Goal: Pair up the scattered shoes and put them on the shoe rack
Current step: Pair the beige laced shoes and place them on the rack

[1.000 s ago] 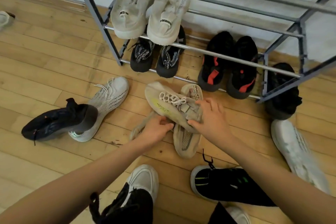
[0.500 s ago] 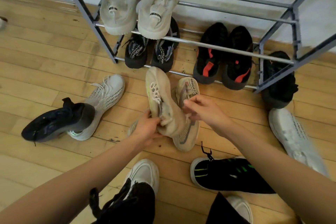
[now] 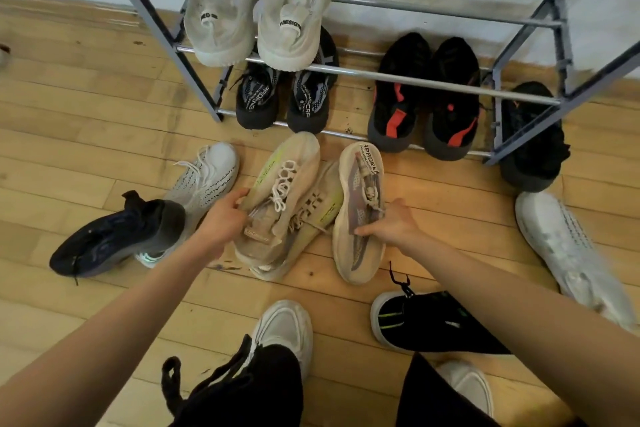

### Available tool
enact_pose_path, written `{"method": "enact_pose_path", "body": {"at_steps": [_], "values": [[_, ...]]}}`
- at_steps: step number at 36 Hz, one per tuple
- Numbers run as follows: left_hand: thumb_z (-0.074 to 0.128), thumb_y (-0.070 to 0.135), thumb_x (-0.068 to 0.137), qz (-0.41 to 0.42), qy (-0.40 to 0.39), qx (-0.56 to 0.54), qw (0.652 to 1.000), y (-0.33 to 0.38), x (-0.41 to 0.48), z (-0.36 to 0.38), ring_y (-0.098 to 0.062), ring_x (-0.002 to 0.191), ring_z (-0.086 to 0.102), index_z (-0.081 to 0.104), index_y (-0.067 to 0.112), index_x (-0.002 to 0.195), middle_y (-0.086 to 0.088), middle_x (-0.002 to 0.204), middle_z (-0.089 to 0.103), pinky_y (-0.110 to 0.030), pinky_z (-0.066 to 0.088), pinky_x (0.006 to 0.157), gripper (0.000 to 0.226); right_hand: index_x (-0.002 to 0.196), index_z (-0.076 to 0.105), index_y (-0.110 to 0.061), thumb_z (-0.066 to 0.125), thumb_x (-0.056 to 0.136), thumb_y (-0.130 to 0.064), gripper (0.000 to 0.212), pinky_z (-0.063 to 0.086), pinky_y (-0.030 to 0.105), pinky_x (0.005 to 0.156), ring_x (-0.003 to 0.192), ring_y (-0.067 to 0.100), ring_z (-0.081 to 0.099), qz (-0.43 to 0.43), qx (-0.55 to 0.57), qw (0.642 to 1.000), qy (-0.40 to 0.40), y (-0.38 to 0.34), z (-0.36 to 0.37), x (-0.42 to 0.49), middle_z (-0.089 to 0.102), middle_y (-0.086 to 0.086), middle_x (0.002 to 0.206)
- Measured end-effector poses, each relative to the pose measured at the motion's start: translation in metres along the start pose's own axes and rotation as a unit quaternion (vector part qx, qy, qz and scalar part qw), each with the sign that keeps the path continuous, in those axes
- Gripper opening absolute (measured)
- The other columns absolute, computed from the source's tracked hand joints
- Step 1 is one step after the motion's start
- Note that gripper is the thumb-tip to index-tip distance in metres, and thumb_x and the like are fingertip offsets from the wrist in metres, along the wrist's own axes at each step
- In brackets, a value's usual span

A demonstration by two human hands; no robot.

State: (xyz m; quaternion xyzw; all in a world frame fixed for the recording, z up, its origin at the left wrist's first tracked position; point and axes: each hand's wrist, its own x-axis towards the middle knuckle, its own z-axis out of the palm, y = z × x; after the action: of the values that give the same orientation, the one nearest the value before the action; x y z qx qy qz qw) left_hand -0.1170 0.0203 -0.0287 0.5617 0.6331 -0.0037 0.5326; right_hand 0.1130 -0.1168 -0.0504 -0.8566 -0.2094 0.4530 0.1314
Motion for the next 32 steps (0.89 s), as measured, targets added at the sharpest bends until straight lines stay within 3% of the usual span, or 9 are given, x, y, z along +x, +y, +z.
{"method": "enact_pose_path", "body": {"at_steps": [4,9,16,19,21,23,26,29,32], "values": [[0.045,-0.003,0.087,-0.015,-0.021,-0.019,0.999,0.002,0.000,0.001,-0.021,0.083,0.058,0.045,0.028,0.130,-0.002,0.094,0.060,-0.040,0.048,0.080,0.053,0.107,0.050,-0.007,0.071,0.078,-0.021,0.039,0.056,0.037,0.075,0.091,0.025,0.060,0.025,-0.004,1.000,0.001,0.008,-0.011,0.002,0.060,0.012,0.110],[0.047,-0.010,0.082,-0.036,-0.057,-0.041,0.997,0.005,0.000,-0.002,-0.021,0.085,0.056,0.048,0.031,0.115,-0.007,0.097,0.059,-0.037,0.046,0.076,0.053,0.098,0.052,-0.006,0.064,0.082,-0.017,0.023,0.058,0.041,0.079,0.079,0.021,0.057,0.045,-0.001,0.999,0.014,0.024,-0.027,-0.005,0.058,0.009,0.095],[0.048,-0.020,0.076,-0.026,-0.053,-0.066,0.996,-0.005,0.003,-0.002,-0.024,0.075,0.052,0.049,0.027,0.119,-0.011,0.085,0.056,-0.039,0.041,0.069,0.063,0.076,0.049,-0.009,0.058,0.088,-0.008,0.015,0.048,0.029,0.054,0.072,0.018,0.056,0.115,0.142,0.983,0.004,0.052,-0.035,-0.012,0.059,0.009,0.088],[0.047,-0.021,0.077,-0.028,-0.048,-0.079,0.995,-0.006,0.004,-0.001,-0.024,0.073,0.052,0.048,0.026,0.119,-0.011,0.086,0.055,-0.040,0.042,0.071,0.063,0.092,0.057,-0.002,0.058,0.089,-0.014,0.013,0.057,0.037,0.066,0.086,0.028,0.062,0.138,0.175,0.974,0.045,0.067,-0.037,-0.008,0.063,0.016,0.108],[0.047,-0.021,0.078,-0.029,-0.042,-0.091,0.995,-0.006,0.004,-0.001,-0.023,0.072,0.052,0.049,0.026,0.119,-0.010,0.086,0.055,-0.037,0.043,0.067,0.062,0.117,0.051,-0.001,0.061,0.087,-0.022,0.038,0.053,0.040,0.083,0.105,0.035,0.057,0.123,0.102,0.980,0.117,0.070,-0.041,-0.008,0.050,0.017,0.127],[0.048,-0.020,0.079,-0.033,-0.037,-0.108,0.993,-0.006,0.003,-0.001,-0.022,0.072,0.053,0.050,0.027,0.119,-0.008,0.087,0.056,-0.035,0.043,0.065,0.062,0.127,0.043,-0.004,0.061,0.086,-0.020,0.047,0.042,0.040,0.096,0.121,0.036,0.043,0.035,0.022,0.982,0.182,0.063,-0.043,-0.014,0.039,0.017,0.133],[0.047,-0.020,0.079,-0.036,-0.034,-0.135,0.990,-0.009,0.003,-0.003,-0.024,0.080,0.054,0.051,0.028,0.120,-0.011,0.098,0.057,-0.039,0.047,0.071,0.064,0.125,0.046,-0.005,0.056,0.088,-0.011,0.039,0.040,0.036,0.097,0.122,0.029,0.043,-0.110,0.016,0.972,0.208,0.039,-0.038,-0.022,0.044,0.015,0.129],[0.045,-0.021,0.077,-0.030,-0.023,-0.161,0.986,-0.013,0.003,-0.011,-0.026,0.084,0.054,0.053,0.029,0.113,-0.013,0.110,0.056,-0.036,0.047,0.066,0.062,0.123,0.050,-0.006,0.054,0.089,-0.009,0.034,0.043,0.033,0.091,0.114,0.027,0.052,-0.147,0.012,0.980,0.133,0.008,-0.020,-0.031,0.053,0.012,0.122],[0.043,-0.021,0.075,-0.023,-0.003,-0.167,0.986,-0.015,0.005,-0.024,-0.027,0.077,0.054,0.054,0.025,0.115,-0.014,0.101,0.058,-0.031,0.042,0.057,0.062,0.113,0.057,-0.003,0.054,0.090,-0.014,0.026,0.048,0.037,0.087,0.098,0.030,0.059,-0.120,0.009,0.993,-0.004,-0.019,0.004,-0.040,0.062,0.017,0.108]]}}
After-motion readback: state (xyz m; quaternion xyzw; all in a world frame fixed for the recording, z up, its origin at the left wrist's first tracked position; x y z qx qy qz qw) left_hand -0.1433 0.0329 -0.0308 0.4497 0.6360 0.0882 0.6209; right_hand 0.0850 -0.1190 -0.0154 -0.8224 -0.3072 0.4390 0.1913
